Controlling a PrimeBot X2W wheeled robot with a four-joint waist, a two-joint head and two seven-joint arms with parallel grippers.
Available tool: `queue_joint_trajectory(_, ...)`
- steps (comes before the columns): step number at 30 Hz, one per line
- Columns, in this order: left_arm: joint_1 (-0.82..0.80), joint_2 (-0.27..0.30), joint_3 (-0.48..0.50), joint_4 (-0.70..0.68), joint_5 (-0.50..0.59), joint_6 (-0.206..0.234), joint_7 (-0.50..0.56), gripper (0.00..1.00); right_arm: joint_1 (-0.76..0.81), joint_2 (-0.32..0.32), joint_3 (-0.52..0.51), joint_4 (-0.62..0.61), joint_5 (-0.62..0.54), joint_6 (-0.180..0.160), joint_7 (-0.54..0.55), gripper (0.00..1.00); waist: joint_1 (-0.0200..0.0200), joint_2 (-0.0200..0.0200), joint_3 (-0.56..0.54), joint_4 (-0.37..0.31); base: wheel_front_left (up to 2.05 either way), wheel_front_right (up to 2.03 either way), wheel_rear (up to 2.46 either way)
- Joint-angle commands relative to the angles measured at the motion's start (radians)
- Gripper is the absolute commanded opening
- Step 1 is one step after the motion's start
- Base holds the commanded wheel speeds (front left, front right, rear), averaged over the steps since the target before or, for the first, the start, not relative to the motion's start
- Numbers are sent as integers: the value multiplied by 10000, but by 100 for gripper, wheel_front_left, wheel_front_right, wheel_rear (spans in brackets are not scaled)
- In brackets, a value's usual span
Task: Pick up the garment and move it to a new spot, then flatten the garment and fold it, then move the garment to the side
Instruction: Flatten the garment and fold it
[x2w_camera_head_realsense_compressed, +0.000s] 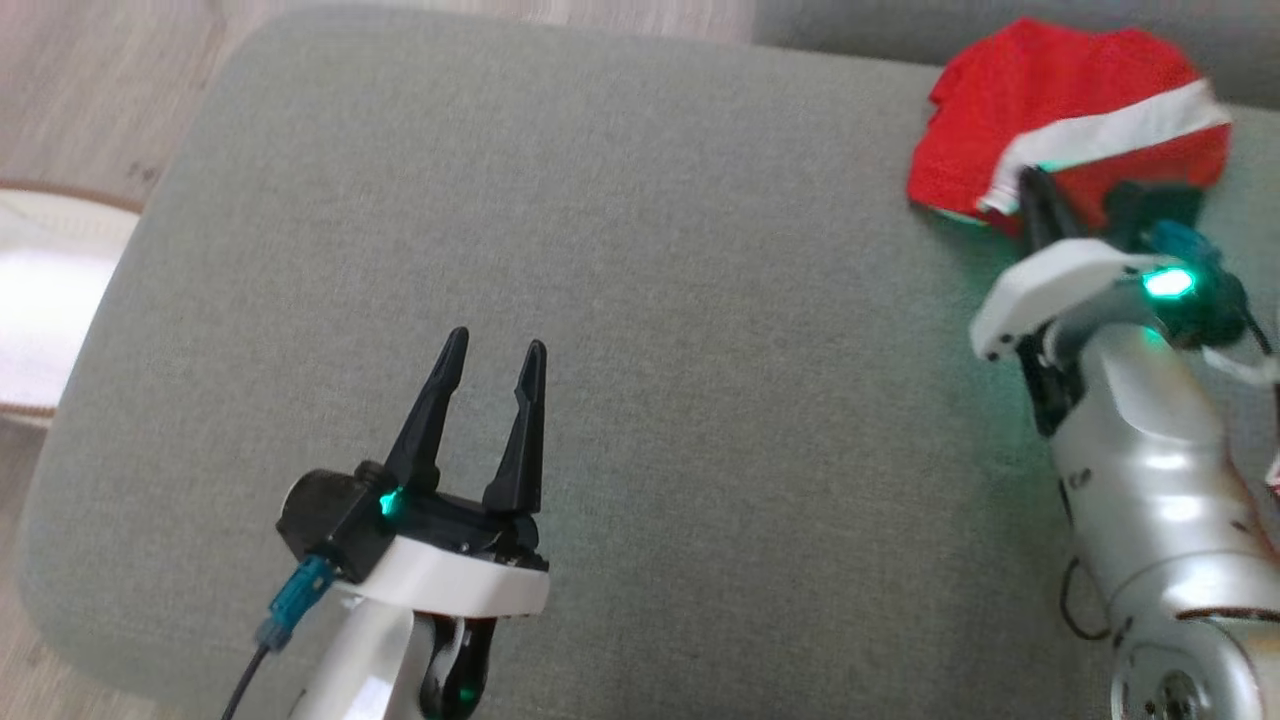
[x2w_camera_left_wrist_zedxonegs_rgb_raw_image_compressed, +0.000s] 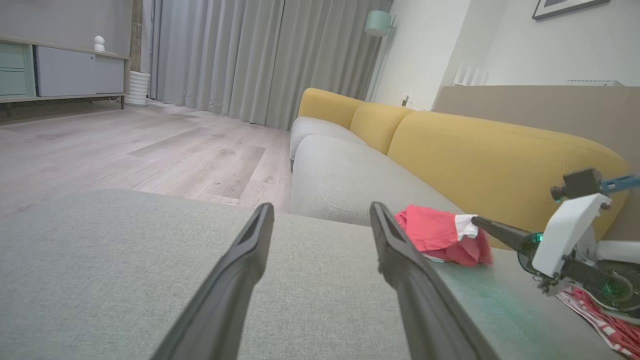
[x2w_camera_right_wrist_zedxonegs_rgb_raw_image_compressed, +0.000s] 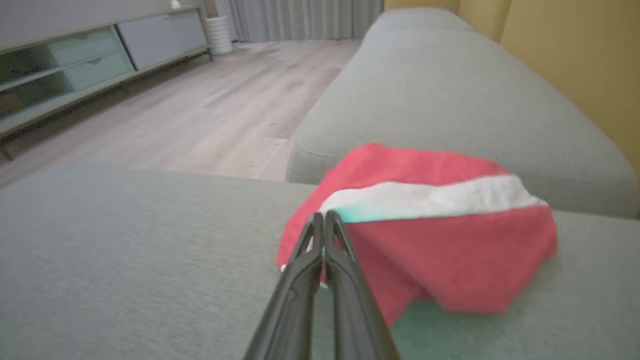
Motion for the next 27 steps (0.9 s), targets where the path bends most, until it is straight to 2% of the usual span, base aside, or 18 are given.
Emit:
queue_joint_trajectory(1,-142,20,352,-236,35,15,-80,100,-708,137,983,-205,541,-9,-208,0,0,0,-447,-197,0,0,0)
queue_joint_trajectory(4,-36,20,336,-236,4,15,-80,100,-901,138,2705,-616,1806,-9,-258,0,0,0,-845,-245,0,0,0)
queue_joint_trajectory(9,292,20,638,-402,-751,15,-80,100,-1019,139,5524,-2302,3897,-9,-266,0,0,0,-1492,-118,0,0,0)
queue_joint_trajectory(15,737,20,778,-447,-913,15,-80,100,-1820,140,7854,-3685,5701,-9,-250,0,0,0,-2133,280,0,0,0)
queue_joint_trajectory(20,1048,20,945,-441,-829,15,-80,100,-2815,140,8495,-4354,7135,-9,-261,0,0,0,-2408,523,0,0,0)
queue_joint_trajectory(27,1305,20,1165,-533,-734,15,-80,100,-3256,140,7615,-4185,7763,-9,-267,0,0,0,-2421,530,0,0,0)
